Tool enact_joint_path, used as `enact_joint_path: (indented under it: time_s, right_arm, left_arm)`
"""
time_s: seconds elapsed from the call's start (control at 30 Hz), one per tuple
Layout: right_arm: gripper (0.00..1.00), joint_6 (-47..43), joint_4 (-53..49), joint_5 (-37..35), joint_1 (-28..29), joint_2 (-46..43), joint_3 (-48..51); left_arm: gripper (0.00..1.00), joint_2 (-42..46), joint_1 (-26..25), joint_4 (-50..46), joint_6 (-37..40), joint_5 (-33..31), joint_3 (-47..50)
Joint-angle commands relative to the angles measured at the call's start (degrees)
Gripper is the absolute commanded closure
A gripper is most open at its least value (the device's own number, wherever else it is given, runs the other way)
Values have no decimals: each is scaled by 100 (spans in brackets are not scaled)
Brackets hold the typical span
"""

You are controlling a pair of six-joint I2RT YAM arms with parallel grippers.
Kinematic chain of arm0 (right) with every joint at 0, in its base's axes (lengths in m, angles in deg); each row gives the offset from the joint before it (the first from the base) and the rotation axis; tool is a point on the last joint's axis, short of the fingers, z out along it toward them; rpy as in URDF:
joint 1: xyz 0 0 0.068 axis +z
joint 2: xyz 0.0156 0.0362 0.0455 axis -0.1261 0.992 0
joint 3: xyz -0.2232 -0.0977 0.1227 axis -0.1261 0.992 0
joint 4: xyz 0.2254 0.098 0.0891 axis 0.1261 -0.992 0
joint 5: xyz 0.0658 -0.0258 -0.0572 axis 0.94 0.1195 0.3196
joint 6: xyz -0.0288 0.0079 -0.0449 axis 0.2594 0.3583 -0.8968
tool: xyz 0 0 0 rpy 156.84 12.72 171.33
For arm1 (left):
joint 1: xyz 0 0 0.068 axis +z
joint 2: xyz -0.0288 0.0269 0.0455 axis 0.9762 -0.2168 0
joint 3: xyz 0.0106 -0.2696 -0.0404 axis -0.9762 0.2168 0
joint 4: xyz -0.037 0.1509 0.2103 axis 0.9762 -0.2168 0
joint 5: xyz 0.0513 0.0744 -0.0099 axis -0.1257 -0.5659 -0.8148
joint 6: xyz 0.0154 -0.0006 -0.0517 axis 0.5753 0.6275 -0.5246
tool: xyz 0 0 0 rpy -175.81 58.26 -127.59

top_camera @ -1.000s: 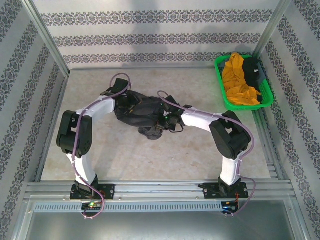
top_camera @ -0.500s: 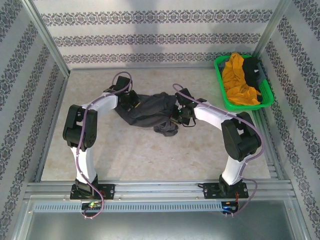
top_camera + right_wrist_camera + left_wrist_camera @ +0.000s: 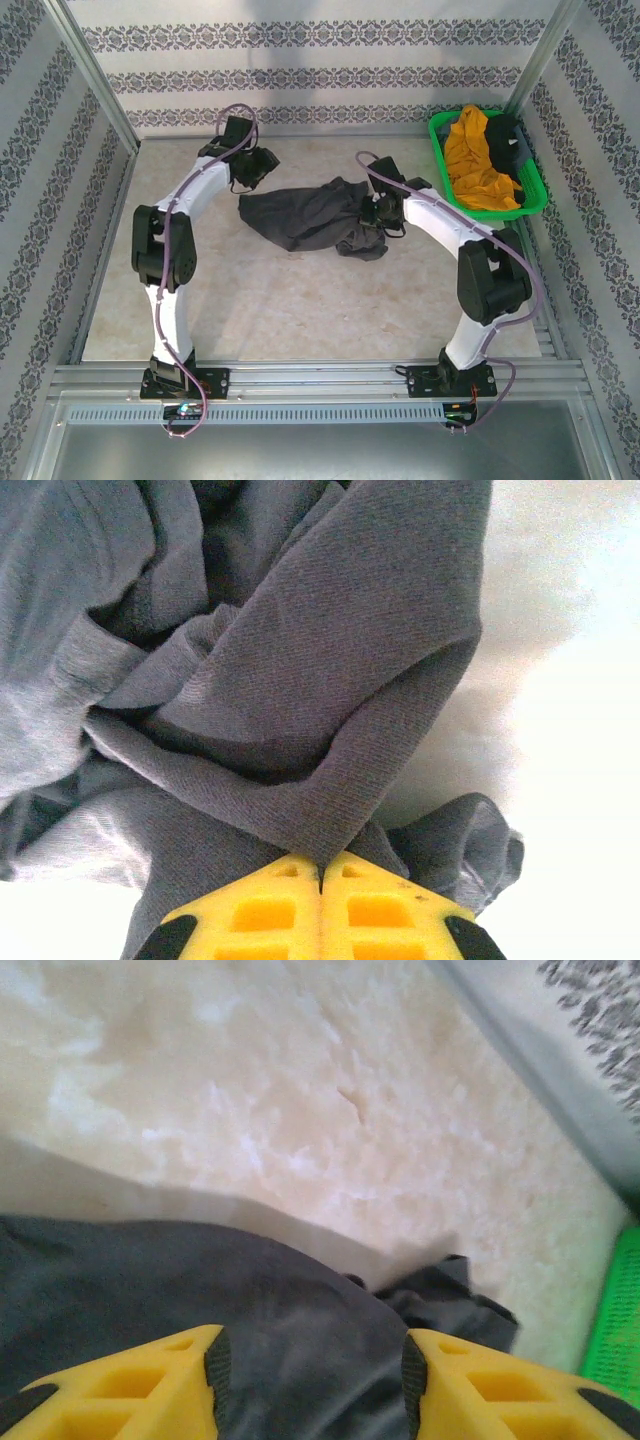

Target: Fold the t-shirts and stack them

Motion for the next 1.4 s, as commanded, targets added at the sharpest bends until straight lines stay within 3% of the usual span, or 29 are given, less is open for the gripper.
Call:
enact_joint_path:
  time_s: [0.0, 0.1, 0.13, 0.3, 0.43, 0.53, 0.63, 0.73, 0.97, 1.13, 1.37]
  right_arm:
    - [100, -316, -345, -332, -300, -357, 337]
    - [99, -349, -315, -107, -488, -447, 460]
    - [92, -353, -348, 11, -570, -453, 461]
    - [73, -311, -437, 206, -648, -729, 544]
    - [65, -183, -499, 261, -658, -1010, 698]
    - [59, -111, -482, 346, -710, -1126, 810]
    - [58, -6, -415, 479, -858, -1122, 909]
    - [58, 221, -225, 752, -1037, -1087, 1101]
    - [57, 449, -86, 936, -1116, -1097, 1253]
    - [56, 516, -80, 1037, -1114, -1271, 1388]
    - [56, 757, -56, 1184, -1114, -1469, 1734]
  left_arm:
    - [50, -478, -314, -780, 1266, -488, -404]
    - [44, -770, -511, -760, 1870, -730, -653]
    - [42, -875, -548, -753, 1973, -738, -750]
    - [37, -1297, -653, -597, 2175, -995, -1071]
    - [36, -1751, -668, -1777, 1977, -1860, -1956]
    - [36, -1546, -650, -1958, 1832, -1984, -1855]
    - [30, -1138, -671, -1614, 1685, -1548, -1478]
    - [29, -1077, -864, -1049, 2063, -969, -1459]
    - [33, -1507, -1301, -645, 3020, -845, -1633]
    - [32, -1752, -1312, -576, 3055, -1042, -1682]
    - [43, -2081, -1422, -820, 2990, -1032, -1798]
